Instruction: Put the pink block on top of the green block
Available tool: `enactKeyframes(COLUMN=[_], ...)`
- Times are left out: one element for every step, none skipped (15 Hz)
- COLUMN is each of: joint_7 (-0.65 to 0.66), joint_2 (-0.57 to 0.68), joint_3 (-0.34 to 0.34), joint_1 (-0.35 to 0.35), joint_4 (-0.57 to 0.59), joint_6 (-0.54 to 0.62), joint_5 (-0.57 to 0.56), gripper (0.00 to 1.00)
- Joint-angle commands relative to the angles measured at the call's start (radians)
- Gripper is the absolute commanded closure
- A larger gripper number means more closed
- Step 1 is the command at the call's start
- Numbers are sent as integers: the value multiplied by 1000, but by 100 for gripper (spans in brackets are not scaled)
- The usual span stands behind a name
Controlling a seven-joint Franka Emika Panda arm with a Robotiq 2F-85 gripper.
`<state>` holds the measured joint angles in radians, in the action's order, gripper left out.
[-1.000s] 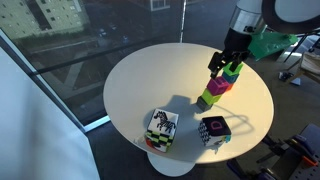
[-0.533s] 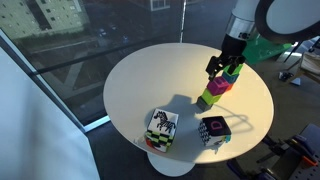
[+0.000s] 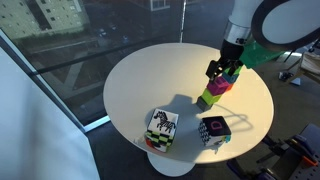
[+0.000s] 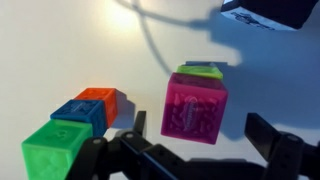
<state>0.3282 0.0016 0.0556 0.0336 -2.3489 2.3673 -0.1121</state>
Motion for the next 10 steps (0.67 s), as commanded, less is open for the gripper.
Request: enactKeyframes(joint_7=[39, 40, 40, 43, 43, 43, 43, 42, 41, 41], joint_2=[6, 7, 8, 9, 10, 11, 12, 13, 15, 17], joint_3=[-6, -7, -9, -10, -12, -14, -17, -18, -20, -21], joint_1=[3, 2, 2, 1, 1, 0, 0, -1, -1, -1], joint_4=[-1, -2, -2, -3, -4, -4, -4, -5, -5, -6], joint_6=[15, 15, 15, 16, 15, 14, 14, 14, 14, 14], joint_5=[-37, -40, -42, -45, -47, -49, -49, -49, -48, -48], gripper=[0, 0, 0, 0, 0, 0, 0, 0, 0, 0])
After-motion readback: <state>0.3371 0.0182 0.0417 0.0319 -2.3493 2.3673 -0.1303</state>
